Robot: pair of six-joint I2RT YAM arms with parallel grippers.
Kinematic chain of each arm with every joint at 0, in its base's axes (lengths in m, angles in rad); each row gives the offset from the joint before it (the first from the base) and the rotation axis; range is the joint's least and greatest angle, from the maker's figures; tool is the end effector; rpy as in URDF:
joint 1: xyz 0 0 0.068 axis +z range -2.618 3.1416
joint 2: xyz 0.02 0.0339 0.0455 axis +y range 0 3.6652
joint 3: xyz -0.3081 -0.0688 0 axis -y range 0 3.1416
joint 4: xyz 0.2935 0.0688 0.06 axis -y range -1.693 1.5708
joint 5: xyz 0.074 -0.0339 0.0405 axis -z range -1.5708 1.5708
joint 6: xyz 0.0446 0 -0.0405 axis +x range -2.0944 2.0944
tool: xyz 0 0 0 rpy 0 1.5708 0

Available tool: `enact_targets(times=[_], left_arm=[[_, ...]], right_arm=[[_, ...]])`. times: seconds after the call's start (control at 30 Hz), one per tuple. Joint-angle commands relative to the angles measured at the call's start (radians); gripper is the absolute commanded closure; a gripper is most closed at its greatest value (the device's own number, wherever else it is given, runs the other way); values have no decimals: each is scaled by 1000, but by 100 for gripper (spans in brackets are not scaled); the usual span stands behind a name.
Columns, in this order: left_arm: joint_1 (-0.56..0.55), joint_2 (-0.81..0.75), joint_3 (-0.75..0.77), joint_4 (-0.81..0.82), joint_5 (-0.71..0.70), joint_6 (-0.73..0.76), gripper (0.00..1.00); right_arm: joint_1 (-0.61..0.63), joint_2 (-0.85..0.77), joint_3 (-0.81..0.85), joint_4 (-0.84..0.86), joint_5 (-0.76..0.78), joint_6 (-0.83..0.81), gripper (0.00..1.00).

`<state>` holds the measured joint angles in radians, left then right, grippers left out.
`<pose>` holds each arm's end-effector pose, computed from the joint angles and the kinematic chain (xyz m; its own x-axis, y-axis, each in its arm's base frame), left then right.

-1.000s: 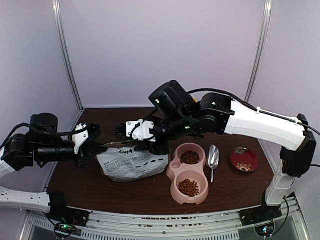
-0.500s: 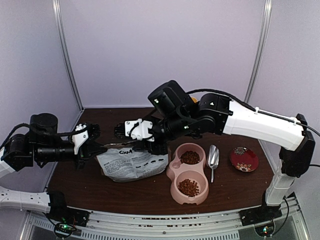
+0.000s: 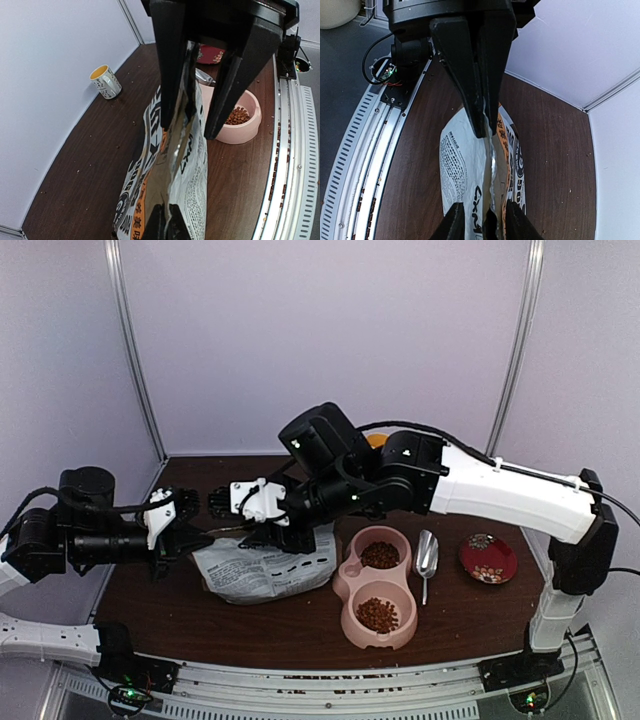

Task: Serve the pet food
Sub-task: Press the seal on the pet food bag.

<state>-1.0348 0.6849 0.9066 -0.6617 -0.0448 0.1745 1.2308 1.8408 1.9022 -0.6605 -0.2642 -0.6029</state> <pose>0.0843 -0.1381 0.3810 -0.0687 0.4553 -0.8877 0.8632 0.4732 0.1759 0.1518 0.4641 0.4223 0.4019 -0.5051 -0.7637 -0.9155 -0.2038 -0.3470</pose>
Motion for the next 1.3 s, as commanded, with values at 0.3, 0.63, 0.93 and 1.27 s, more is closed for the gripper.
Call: enact_targets(times=[0.3,0.63,0.93,1.27], left_arm=[[4,-56,0,49,25,-10,100],[4,-60,0,48,34,-11,100],[4,-35,-10,67,178,18,69],[4,89,19,104,116,19,72]], right_arm=[[28,62,32,46,160,-5,72],[26,16,-41,91,246,-30,100],[21,-17,-61,113,164,-3,100],[20,-46,-106,181,114,5,100]])
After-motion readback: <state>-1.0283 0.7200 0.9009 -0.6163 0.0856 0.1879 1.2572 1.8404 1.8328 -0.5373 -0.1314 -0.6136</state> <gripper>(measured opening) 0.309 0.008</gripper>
